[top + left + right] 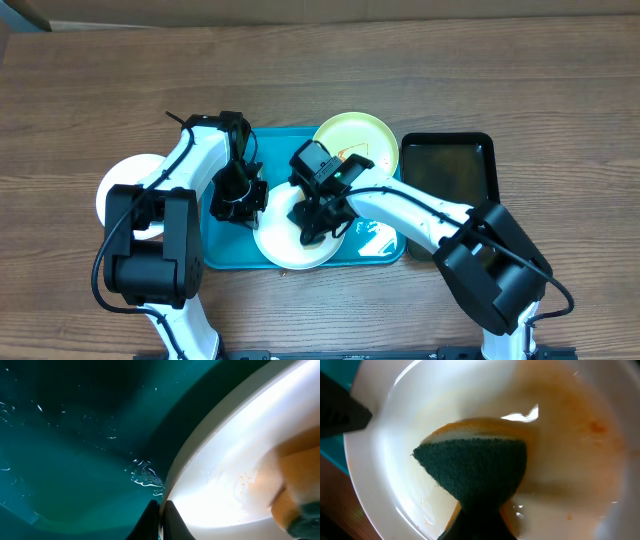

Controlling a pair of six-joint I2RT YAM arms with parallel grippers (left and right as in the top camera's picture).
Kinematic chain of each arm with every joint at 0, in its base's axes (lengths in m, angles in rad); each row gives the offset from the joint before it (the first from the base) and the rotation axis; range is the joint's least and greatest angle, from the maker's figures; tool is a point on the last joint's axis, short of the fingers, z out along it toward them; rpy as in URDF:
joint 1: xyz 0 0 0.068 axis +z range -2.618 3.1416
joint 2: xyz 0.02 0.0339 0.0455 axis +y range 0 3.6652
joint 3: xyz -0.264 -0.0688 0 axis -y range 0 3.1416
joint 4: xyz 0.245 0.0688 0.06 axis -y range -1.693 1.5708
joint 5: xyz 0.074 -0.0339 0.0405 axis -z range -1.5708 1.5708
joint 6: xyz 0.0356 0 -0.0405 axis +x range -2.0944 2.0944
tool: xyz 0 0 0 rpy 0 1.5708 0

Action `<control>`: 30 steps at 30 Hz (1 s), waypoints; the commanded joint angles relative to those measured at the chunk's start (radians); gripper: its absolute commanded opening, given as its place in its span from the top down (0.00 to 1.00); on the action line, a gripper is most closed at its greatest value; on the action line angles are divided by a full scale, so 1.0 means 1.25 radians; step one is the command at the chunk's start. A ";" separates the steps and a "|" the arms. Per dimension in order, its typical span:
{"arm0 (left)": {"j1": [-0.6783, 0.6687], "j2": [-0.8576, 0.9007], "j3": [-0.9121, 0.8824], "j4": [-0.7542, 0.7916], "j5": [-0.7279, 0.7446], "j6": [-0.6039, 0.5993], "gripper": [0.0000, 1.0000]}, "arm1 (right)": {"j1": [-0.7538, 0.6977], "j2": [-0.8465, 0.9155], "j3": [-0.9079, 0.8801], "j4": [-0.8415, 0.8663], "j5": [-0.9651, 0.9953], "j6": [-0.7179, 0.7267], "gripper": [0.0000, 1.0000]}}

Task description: Clean dirty plates on tray and stack at the side

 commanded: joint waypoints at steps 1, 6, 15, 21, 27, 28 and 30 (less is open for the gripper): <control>-0.008 0.012 -0.004 0.001 0.001 -0.005 0.96 | -0.079 -0.062 0.033 0.009 -0.015 0.074 0.96; -0.007 0.011 -0.003 -0.002 -0.002 -0.006 0.96 | -0.160 -0.135 0.033 -0.068 0.038 0.077 0.96; -0.004 -0.100 0.019 0.002 -0.136 -0.085 0.96 | -0.313 -0.205 0.031 -0.297 0.301 0.130 0.96; -0.005 -0.257 0.021 0.009 -0.262 -0.144 0.96 | -0.410 -0.204 -0.008 -0.305 0.299 0.130 0.96; -0.023 -0.408 0.021 0.025 -0.484 -0.216 0.96 | -0.458 -0.204 -0.104 -0.247 0.299 0.130 0.96; -0.039 -0.432 0.021 0.032 -0.519 -0.231 0.96 | -0.459 -0.204 -0.128 -0.226 0.299 0.130 0.96; -0.074 -0.456 0.021 0.046 -0.590 -0.247 0.96 | -0.459 -0.204 -0.161 -0.197 0.295 0.130 0.96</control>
